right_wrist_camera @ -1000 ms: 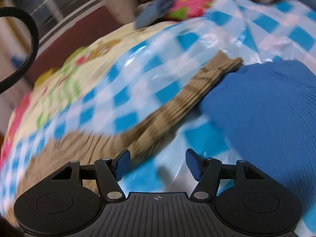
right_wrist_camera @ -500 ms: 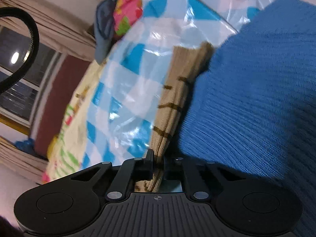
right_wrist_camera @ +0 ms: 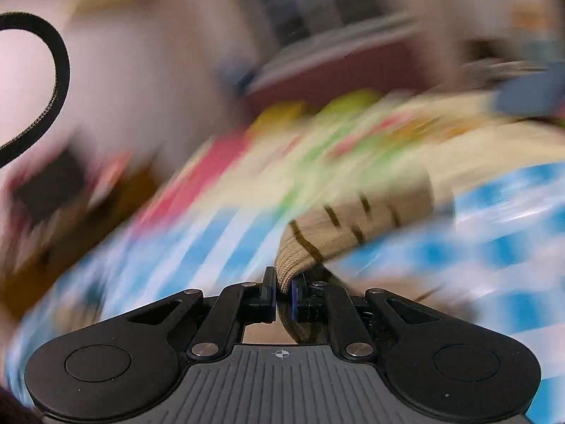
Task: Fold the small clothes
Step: 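Carry the held sleeve across the sweater body and open the right tool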
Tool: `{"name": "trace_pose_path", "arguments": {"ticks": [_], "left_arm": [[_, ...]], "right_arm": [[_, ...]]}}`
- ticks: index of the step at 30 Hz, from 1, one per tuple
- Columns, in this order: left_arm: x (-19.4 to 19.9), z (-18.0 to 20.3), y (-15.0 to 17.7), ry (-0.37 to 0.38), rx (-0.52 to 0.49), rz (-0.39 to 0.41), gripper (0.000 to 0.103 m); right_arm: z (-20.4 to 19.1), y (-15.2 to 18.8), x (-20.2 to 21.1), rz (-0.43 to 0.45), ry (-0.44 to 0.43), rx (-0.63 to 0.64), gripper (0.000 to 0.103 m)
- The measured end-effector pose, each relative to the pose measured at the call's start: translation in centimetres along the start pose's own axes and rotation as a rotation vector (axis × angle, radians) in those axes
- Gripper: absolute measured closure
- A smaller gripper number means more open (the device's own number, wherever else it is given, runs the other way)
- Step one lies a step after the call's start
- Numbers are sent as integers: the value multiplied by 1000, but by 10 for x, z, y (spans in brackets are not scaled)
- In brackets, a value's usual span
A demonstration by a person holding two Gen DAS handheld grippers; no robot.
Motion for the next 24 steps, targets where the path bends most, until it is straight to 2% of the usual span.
{"name": "trace_pose_path", "arguments": {"ticks": [2,4,9,13,17,21,24], "left_arm": [[-4,-24,14,-22,24,-27,3],[-7,-40,23,-26,54,-40,3],[-7,-59,28,-6,97,-29,3],[-5,-64,22,1,95,10,3],[-5,-67,18,-4,99,21,3],[-4,-74,24,-11,111,8,3],[-3,-79,29,-28,106,-1,3]], "right_arm": [[-23,33,-38,-143,0,77,91],[-32,59,-60,-228,21,104,91],[-38,81,-55,-306,39,124,86],[-38,82,-43,-322,55,154,84],[-33,79,-43,-331,46,147,74],[-37,72,-74,-329,-13,92,68],[-34,67,-108,-343,-18,23,68]]}}
Point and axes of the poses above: each gripper's, at about its wrist camera, not at the fingertips, and x roughly against the way its jaws point, z to its right, y to its underside, the point moved 5 cm from there along -x, roughly the way its jaws point, and after that the axes turned 11 degrees about -y, right-handed, at the moved point
